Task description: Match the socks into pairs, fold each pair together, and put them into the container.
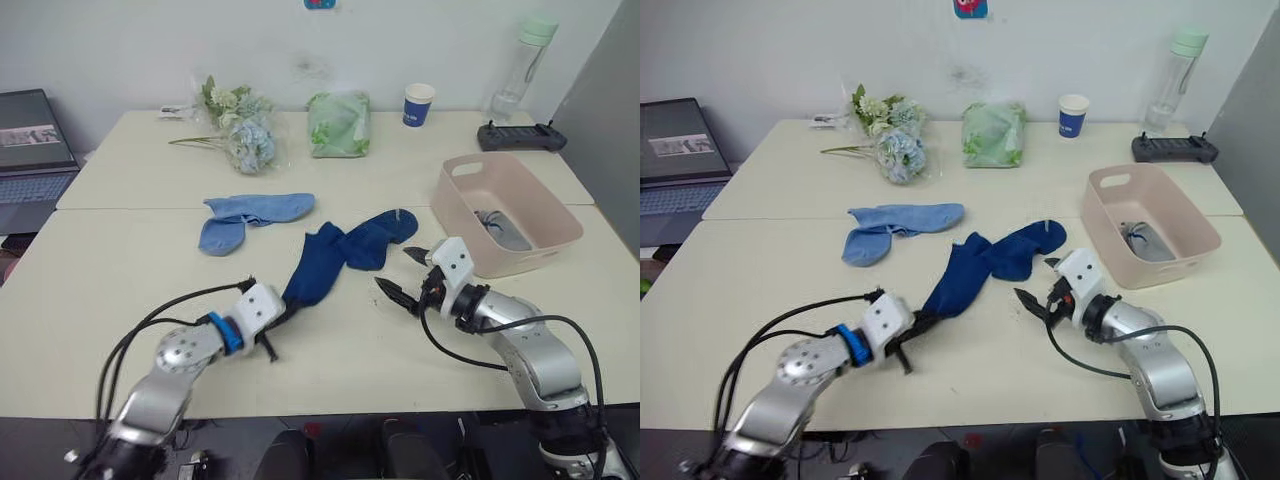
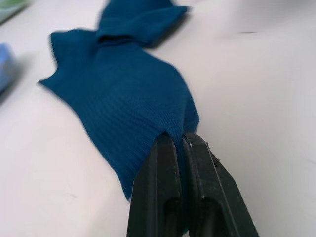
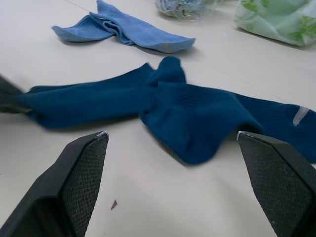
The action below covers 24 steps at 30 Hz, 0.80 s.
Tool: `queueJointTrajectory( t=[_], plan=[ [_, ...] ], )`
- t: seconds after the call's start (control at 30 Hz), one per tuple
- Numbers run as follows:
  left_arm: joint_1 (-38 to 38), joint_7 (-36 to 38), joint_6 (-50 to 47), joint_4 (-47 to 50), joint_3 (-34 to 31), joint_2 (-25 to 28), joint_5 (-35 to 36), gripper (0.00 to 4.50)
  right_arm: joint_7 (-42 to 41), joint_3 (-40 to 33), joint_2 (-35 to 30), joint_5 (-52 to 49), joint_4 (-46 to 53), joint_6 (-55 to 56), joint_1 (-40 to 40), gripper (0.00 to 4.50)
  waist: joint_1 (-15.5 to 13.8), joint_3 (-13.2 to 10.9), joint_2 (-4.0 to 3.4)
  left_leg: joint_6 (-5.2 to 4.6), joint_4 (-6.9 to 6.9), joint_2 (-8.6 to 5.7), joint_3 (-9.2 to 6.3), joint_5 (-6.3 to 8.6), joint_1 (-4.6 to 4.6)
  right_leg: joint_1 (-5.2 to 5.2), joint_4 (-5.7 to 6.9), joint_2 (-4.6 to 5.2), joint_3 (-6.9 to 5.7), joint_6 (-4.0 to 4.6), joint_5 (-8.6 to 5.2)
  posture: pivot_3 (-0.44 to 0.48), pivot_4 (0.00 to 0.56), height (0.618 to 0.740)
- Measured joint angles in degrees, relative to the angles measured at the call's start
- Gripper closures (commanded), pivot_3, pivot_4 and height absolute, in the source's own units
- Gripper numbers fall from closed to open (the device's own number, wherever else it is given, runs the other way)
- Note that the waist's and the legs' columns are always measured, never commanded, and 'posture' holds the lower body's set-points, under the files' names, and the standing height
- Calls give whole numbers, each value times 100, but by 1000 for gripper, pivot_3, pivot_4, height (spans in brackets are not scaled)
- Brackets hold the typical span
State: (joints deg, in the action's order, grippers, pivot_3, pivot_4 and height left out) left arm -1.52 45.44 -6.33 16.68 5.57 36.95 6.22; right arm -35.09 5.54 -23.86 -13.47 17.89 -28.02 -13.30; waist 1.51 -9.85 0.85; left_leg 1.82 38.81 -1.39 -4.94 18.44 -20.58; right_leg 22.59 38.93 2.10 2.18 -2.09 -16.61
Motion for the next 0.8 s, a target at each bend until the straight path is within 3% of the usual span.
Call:
queueJointTrajectory(
  t=[0.2, 0.33, 0.8],
  plan=[
    [-1134, 737, 693, 372, -885, 756, 434, 4489, -307, 34, -113, -106, -356, 5, -274, 0, 12, -1, -2, -4, -3, 2, 1, 2, 0, 0, -4, -1, -3, 2, 0, 0, 150, 740],
    [-1776, 1079, 1311, 394, -1006, 964, 409, 4489, -444, 40, -135, -116, -618, -16, -504, 0, 18, -2, -4, -5, -5, 2, 4, 3, -1, 2, -7, 0, -1, 2, 0, 0, 150, 740],
    [-1514, 913, 1700, 308, -921, 919, 41, 4489, -1068, 1154, 722, -458, -1845, -1558, -2053, 0, 36, -3, -5, -5, -5, 5, 0, 2, -10, 18, -2, -4, -7, 8, 4, 0, 150, 740]
  ],
)
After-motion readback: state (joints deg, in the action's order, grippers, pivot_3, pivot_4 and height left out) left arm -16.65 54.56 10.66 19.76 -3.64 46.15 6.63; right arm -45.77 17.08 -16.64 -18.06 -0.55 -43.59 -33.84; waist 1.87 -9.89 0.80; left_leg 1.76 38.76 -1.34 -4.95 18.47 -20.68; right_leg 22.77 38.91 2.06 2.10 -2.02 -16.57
